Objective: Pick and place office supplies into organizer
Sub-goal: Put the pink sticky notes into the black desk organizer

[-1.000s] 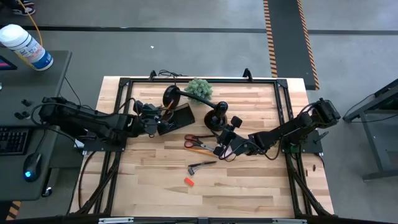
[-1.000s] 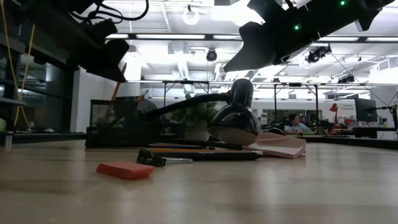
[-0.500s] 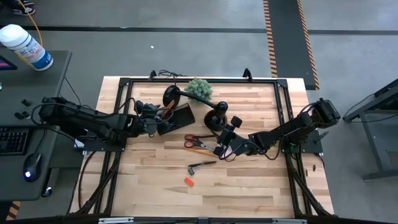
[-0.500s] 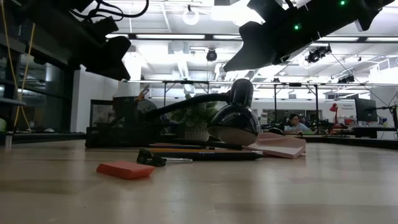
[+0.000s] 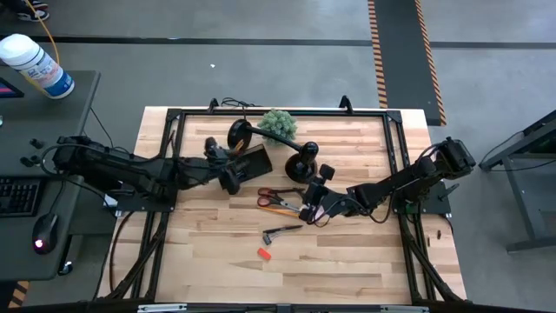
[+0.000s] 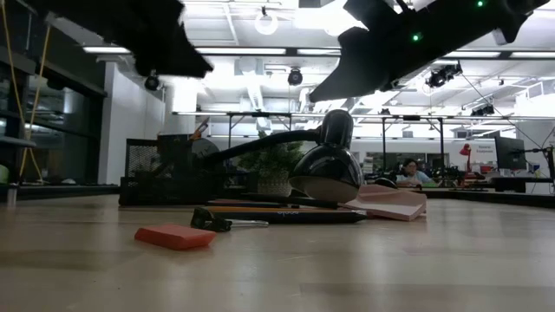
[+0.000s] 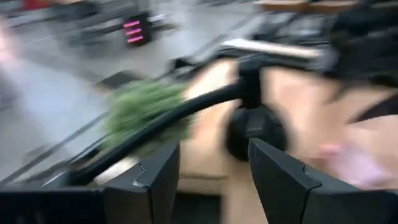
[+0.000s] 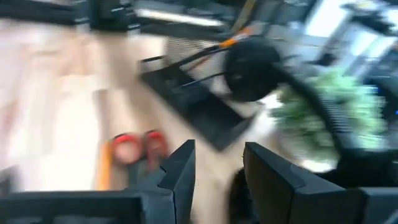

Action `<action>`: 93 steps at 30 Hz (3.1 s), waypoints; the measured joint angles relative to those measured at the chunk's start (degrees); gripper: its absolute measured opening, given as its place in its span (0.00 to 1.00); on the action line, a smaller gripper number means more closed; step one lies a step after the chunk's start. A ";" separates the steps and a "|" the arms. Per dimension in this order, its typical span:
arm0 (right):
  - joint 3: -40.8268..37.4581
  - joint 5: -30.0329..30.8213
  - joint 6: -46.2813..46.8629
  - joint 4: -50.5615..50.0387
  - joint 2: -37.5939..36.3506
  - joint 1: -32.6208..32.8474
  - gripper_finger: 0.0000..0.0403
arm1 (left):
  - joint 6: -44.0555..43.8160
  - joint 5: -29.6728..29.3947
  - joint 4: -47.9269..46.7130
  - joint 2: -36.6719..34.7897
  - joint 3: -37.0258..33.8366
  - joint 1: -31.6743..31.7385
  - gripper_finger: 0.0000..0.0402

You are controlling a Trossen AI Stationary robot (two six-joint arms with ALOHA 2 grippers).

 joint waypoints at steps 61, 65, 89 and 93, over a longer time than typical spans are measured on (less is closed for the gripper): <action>-4.66 -30.20 27.30 -29.62 0.02 -6.85 0.04 | 3.29 24.62 18.80 21.64 -0.02 0.00 0.45; -4.20 -30.30 25.81 -29.84 0.00 -6.74 0.03 | 3.29 24.62 18.78 21.64 -0.02 0.00 0.45; 20.69 -23.51 5.55 -58.03 0.02 -6.38 0.00 | 3.28 28.44 14.75 21.64 -0.02 -0.01 0.45; 23.99 -23.33 -4.21 -54.68 0.02 -8.19 0.00 | 3.28 32.65 12.13 21.64 -0.02 0.00 0.45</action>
